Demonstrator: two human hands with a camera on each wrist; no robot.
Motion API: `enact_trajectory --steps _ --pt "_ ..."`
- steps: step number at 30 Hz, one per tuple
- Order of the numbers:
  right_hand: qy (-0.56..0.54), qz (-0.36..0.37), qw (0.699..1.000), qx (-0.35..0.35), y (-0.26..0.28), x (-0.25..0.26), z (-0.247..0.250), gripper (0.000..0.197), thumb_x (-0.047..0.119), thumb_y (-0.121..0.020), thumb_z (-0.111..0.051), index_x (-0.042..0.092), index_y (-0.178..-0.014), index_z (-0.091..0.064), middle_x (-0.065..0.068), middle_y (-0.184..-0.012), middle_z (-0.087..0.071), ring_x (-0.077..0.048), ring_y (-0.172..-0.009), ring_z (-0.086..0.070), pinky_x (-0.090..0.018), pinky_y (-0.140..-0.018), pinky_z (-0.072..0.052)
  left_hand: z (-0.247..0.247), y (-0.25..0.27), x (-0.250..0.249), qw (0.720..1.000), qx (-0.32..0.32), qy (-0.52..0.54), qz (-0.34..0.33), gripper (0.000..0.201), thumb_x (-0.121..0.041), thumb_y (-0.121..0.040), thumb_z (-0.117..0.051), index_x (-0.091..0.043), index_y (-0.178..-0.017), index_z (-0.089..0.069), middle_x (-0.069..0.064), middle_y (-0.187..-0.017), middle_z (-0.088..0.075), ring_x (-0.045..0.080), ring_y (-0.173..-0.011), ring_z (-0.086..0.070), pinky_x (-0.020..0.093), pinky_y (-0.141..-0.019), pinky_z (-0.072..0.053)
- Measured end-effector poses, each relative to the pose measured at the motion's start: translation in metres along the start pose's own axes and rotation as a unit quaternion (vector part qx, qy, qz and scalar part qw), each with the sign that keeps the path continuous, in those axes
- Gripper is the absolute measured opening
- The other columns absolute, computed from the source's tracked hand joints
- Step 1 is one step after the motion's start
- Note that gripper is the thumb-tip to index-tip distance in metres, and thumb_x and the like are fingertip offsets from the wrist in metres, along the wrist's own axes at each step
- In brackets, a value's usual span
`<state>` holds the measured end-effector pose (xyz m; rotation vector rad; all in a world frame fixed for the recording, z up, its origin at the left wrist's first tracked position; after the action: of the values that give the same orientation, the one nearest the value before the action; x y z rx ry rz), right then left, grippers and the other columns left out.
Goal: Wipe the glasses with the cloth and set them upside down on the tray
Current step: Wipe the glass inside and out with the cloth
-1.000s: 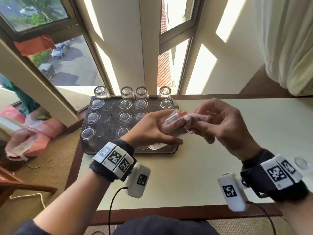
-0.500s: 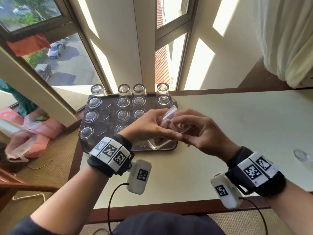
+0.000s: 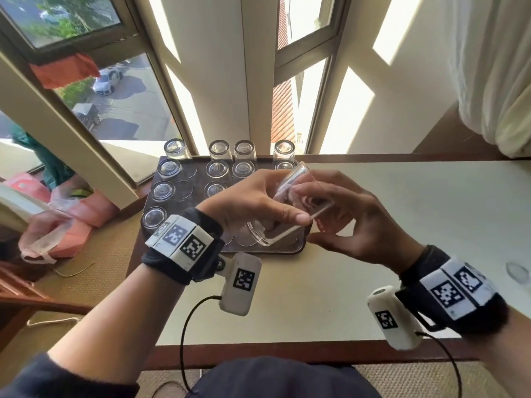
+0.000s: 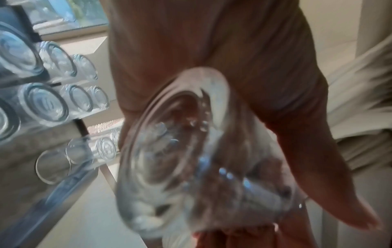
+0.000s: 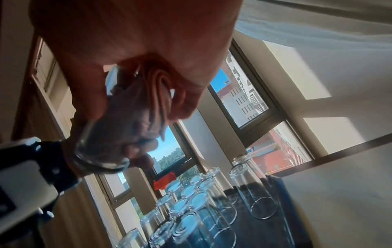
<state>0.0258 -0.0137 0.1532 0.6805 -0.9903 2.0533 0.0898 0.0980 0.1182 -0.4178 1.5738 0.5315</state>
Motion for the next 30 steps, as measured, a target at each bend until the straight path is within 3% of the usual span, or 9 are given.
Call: enact_trajectory --steps 5,8,11,15,19,24,26,28,30 --pt "-0.140 -0.104 0.984 0.043 -0.008 -0.016 -0.012 0.047 0.018 -0.081 -0.076 0.010 -0.125 -0.061 -0.002 -0.116 -0.065 -0.014 -0.108 -0.066 -0.025 -0.090 -0.054 -0.001 0.001 -0.013 0.993 -0.045 -0.102 -0.043 0.075 -0.033 -0.059 -0.088 0.000 -0.122 -0.063 0.014 -0.113 -0.073 0.029 -0.101 -0.073 0.042 -0.091 -0.058" --pt "-0.213 -0.133 0.968 -0.010 -0.009 -0.021 -0.007 0.038 0.020 -0.078 -0.072 0.005 -0.112 -0.067 -0.003 -0.101 -0.068 -0.010 -0.093 -0.067 -0.020 -0.078 -0.053 0.000 0.000 -0.006 0.994 -0.048 -0.084 -0.047 0.079 -0.039 -0.063 -0.089 0.003 -0.123 -0.060 0.020 -0.110 -0.072 0.038 -0.099 -0.072 0.053 -0.091 -0.057" --pt "-0.242 -0.132 0.956 -0.095 -0.004 -0.025 0.000 0.026 0.011 -0.075 -0.076 0.004 -0.100 -0.071 -0.008 -0.091 -0.063 -0.006 -0.076 -0.064 -0.016 -0.064 -0.051 0.005 0.004 0.011 0.999 -0.039 0.015 0.000 0.091 -0.046 -0.063 -0.090 -0.001 -0.134 -0.054 0.026 -0.118 -0.067 0.044 -0.105 -0.067 0.047 -0.092 -0.056" --pt "-0.252 -0.120 0.954 -0.111 -0.004 -0.022 0.008 0.021 -0.004 -0.081 -0.066 -0.002 -0.102 -0.071 -0.019 -0.104 -0.061 -0.007 -0.079 -0.064 -0.020 -0.058 -0.054 0.000 0.010 0.028 0.983 -0.052 0.177 0.006 0.078 -0.044 -0.065 -0.090 -0.001 -0.125 -0.062 0.013 -0.109 -0.068 0.024 -0.090 -0.068 0.037 -0.077 -0.059" --pt "-0.209 -0.172 0.963 -0.011 -0.007 -0.028 0.003 0.038 0.005 -0.082 -0.068 0.002 -0.119 -0.062 -0.003 -0.098 -0.068 -0.014 -0.066 -0.059 -0.024 -0.052 -0.053 0.015 0.013 0.007 0.987 -0.142 -0.015 -0.076 0.076 -0.021 -0.067 -0.091 0.002 -0.132 -0.059 0.013 -0.119 -0.071 0.023 -0.100 -0.072 0.031 -0.083 -0.059" --pt "-0.353 -0.242 0.902 -0.055 0.000 -0.040 0.006 0.034 0.001 -0.081 -0.070 0.005 -0.114 -0.061 -0.017 -0.100 -0.063 -0.013 -0.054 -0.050 -0.024 -0.044 -0.049 -0.002 0.022 -0.037 0.818 -0.207 -0.459 -0.278 0.080 -0.029 -0.072 -0.090 -0.001 -0.138 -0.055 0.013 -0.118 -0.071 0.022 -0.100 -0.071 0.027 -0.089 -0.055" --pt "-0.355 -0.234 0.900 -0.099 0.002 -0.041 0.008 0.036 0.000 -0.080 -0.067 0.003 -0.115 -0.061 -0.018 -0.099 -0.061 -0.012 -0.056 -0.054 -0.026 -0.048 -0.053 0.010 0.015 -0.028 0.855 -0.230 -0.398 -0.240 0.086 -0.032 -0.068 -0.091 -0.006 -0.141 -0.054 0.011 -0.125 -0.069 0.020 -0.107 -0.070 0.029 -0.092 -0.055" --pt "-0.320 -0.211 0.914 -0.131 0.003 -0.038 0.013 0.042 -0.004 -0.082 -0.068 0.007 -0.122 -0.060 -0.012 -0.096 -0.064 -0.010 -0.063 -0.061 -0.026 -0.055 -0.056 0.023 0.007 -0.002 0.958 -0.205 -0.163 -0.115 0.089 -0.035 -0.064 -0.092 -0.013 -0.140 -0.053 0.009 -0.128 -0.067 0.022 -0.110 -0.070 0.035 -0.089 -0.059" --pt "-0.263 -0.192 0.939 -0.114 0.001 -0.032 0.014 0.049 -0.008 -0.082 -0.062 0.010 -0.127 -0.057 0.001 -0.096 -0.067 -0.005 -0.076 -0.067 -0.023 -0.063 -0.057 0.023 0.003 0.018 0.987 -0.153 0.025 -0.041 0.081 -0.034 -0.064 -0.090 -0.011 -0.134 -0.058 0.011 -0.123 -0.070 0.025 -0.102 -0.072 0.036 -0.077 -0.061"
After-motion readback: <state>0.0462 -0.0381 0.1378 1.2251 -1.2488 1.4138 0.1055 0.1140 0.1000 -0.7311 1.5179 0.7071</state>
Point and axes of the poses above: each hand's wrist, its own y-axis away from the middle knuckle, its own z-axis out of the back of the hand, x = y × z, the point moved 8 cm from there along -y, towards the middle knuckle
